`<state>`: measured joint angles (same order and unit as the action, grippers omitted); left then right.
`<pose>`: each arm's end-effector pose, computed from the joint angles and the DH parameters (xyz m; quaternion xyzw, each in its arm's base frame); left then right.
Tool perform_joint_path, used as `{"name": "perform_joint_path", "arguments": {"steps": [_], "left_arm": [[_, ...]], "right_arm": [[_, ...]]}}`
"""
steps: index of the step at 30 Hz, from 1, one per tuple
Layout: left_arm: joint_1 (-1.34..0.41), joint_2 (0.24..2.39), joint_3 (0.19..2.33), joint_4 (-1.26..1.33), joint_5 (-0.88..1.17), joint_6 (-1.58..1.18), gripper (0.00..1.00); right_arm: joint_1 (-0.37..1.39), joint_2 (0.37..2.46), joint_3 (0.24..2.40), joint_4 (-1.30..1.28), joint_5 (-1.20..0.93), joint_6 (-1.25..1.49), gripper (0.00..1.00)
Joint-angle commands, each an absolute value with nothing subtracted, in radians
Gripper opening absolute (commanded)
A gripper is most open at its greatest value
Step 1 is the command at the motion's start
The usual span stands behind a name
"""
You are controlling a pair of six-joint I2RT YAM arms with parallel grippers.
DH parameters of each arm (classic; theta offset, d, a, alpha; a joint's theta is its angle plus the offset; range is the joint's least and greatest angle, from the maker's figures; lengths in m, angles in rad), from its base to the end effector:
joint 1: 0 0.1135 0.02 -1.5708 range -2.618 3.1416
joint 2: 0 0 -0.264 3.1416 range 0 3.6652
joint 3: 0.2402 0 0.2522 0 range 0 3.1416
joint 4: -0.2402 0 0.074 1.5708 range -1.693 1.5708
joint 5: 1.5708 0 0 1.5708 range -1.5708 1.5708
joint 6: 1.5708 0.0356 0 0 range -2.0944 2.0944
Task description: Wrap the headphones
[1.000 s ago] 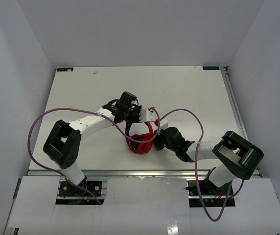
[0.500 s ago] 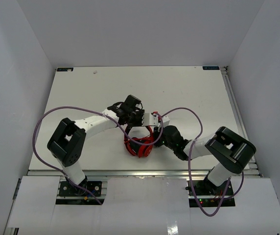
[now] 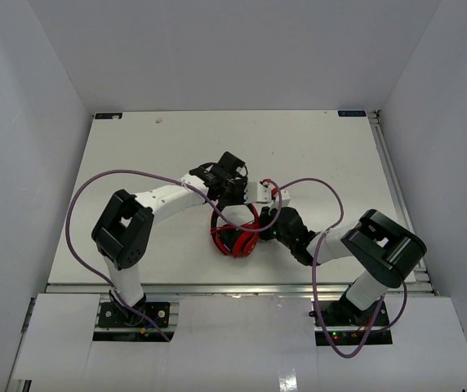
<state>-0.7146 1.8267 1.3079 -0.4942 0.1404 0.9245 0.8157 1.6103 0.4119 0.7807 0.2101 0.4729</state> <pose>0.2892 -0.2575 0.2069 0.7141 0.6404 -0.0383 0.2802 0.1938 0.1951 0.1268 -0.0859 0.8313 0.2553 0.4862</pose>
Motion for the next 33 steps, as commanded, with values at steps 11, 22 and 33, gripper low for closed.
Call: {"name": "perform_joint_path", "arguments": {"steps": [11,22,33], "left_arm": [[-0.701,1.934,1.341,-0.595,-0.028,0.820,0.13],[-0.701,2.012,1.407,-0.648,-0.061,0.777,0.14],[-0.693,2.060,1.440,-0.682,-0.074,0.744,0.36]], "right_arm": [[0.821,1.629,0.427,0.763,0.303,0.499,0.30],[0.816,1.575,0.397,0.709,0.362,0.526,0.39],[0.811,1.518,0.363,0.695,0.386,0.516,0.40]]}}
